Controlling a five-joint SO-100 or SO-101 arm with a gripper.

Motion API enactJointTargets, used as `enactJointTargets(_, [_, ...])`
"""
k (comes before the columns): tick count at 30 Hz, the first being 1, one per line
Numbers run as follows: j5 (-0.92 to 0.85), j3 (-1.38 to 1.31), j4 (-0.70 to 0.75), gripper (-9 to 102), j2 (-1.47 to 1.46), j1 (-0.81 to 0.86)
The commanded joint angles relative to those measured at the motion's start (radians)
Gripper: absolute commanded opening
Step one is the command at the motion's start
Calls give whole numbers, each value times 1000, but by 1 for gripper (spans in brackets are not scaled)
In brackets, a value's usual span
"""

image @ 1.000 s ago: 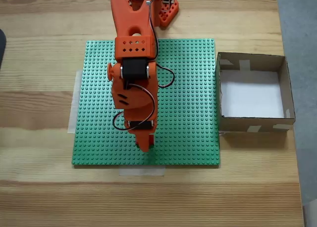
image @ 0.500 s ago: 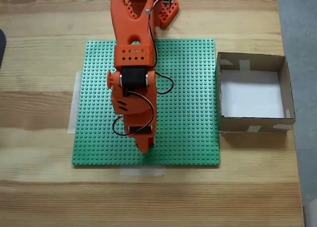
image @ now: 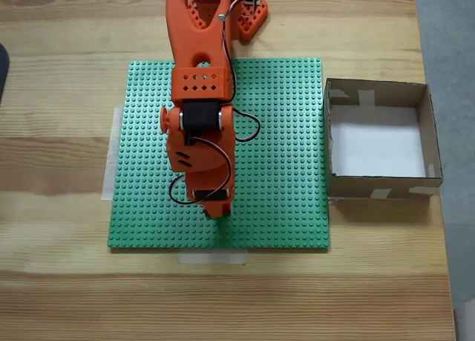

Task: Pick the red lego block and put it in the box.

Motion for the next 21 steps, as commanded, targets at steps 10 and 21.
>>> enactJointTargets(10, [2,-32,37,-1,115,48])
enactJointTargets(21, [26,130,-26,-1,463,61])
